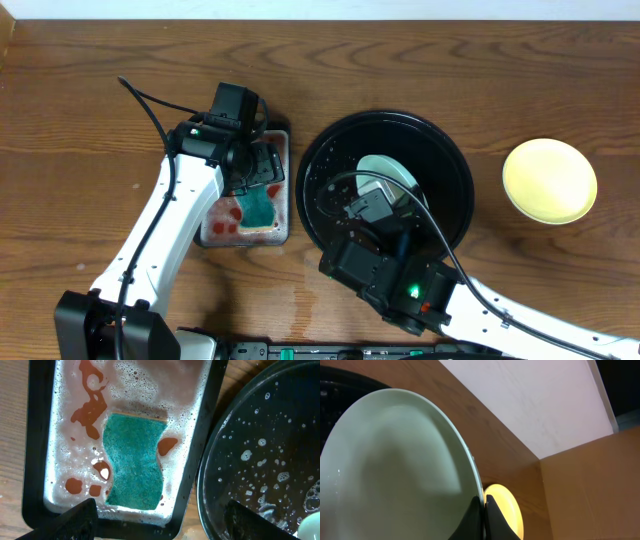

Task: Clean dirty plates on tray and stack at the side
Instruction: 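Tilt and lift the pale green plate with the right gripper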

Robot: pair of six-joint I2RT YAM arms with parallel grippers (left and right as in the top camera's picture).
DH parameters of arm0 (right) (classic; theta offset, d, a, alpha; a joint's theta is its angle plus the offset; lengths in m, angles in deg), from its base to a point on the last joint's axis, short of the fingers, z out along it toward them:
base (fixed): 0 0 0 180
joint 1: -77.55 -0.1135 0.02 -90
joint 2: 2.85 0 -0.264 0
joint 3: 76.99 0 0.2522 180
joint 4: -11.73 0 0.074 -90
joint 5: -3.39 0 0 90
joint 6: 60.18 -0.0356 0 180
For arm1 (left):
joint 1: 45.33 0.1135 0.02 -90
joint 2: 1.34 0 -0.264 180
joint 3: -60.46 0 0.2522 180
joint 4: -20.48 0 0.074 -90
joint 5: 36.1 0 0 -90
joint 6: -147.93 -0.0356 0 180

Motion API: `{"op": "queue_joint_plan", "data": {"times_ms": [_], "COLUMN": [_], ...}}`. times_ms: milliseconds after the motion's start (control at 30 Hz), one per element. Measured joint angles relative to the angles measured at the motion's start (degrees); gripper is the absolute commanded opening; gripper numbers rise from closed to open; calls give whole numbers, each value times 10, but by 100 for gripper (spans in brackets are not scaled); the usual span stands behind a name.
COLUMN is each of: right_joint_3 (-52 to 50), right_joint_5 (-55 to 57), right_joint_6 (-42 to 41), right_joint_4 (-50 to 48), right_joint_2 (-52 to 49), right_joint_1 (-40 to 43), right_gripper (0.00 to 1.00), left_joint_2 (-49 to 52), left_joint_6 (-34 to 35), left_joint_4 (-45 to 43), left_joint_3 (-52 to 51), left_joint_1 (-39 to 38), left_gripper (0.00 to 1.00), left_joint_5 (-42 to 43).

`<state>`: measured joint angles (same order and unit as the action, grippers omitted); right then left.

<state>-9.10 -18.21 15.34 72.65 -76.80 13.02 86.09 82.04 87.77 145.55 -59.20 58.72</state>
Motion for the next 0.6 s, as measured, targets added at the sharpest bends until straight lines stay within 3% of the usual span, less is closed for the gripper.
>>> {"op": "queue_joint_plan", "data": {"times_ms": [600], "right_joint_3": [0], "right_joint_5": [-24], "right_joint_6": [-16], "right_joint_4": [-18], "right_joint_2": [0], "right_joint_1": [155], "right_gripper": [1], "left_joint_2": [0], "left_joint_6": [0], "left_joint_4": [0], "left_joint_3": [0], "left_joint_1": [0], "left_gripper": [82], "left_joint_5": [0]}}
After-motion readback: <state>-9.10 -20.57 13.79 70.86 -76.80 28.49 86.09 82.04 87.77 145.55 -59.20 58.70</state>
